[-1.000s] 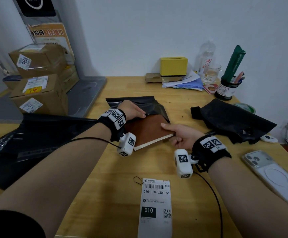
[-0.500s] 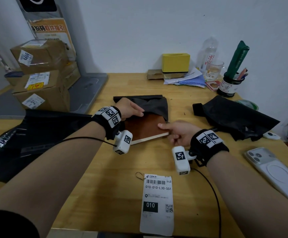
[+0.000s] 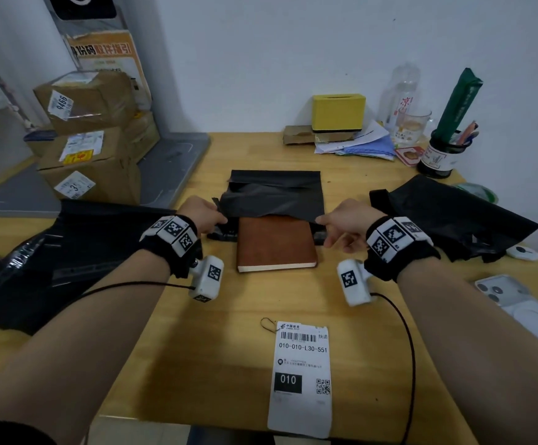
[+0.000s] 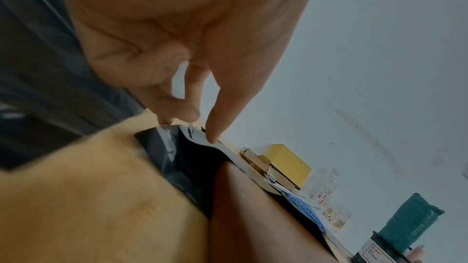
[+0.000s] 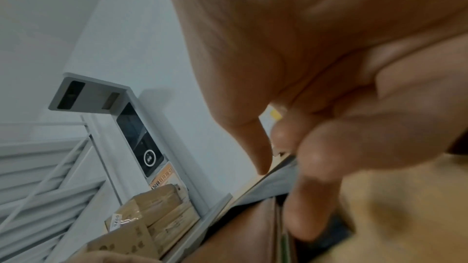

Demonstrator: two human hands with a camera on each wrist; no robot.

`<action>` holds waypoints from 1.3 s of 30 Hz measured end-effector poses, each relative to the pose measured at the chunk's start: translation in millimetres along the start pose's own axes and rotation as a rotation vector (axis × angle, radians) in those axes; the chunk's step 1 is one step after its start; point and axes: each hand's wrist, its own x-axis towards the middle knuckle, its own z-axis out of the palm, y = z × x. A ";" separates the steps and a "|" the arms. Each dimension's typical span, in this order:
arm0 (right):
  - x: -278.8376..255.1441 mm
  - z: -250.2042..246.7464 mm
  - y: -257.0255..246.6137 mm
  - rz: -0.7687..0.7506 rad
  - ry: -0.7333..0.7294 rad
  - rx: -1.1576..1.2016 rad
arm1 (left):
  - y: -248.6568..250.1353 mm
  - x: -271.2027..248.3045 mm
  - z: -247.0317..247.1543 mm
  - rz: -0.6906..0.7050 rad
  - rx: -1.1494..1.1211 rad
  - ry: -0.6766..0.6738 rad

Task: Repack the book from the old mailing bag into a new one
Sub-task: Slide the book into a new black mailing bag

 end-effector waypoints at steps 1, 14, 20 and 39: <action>0.5 1.1 1.1 0.007 0.015 0.001 | -2.7 0.1 0.9 -0.010 0.001 -0.003; 7.0 13.8 1.7 0.065 -0.005 -0.102 | -22.1 3.4 5.4 -0.096 0.022 -0.046; 14.2 15.1 1.9 0.099 -0.008 -0.135 | -23.2 -0.6 3.7 -0.099 0.003 -0.031; 4.9 -0.1 -11.6 -0.057 0.025 0.533 | 6.0 -9.3 -14.8 -0.198 -0.451 -0.155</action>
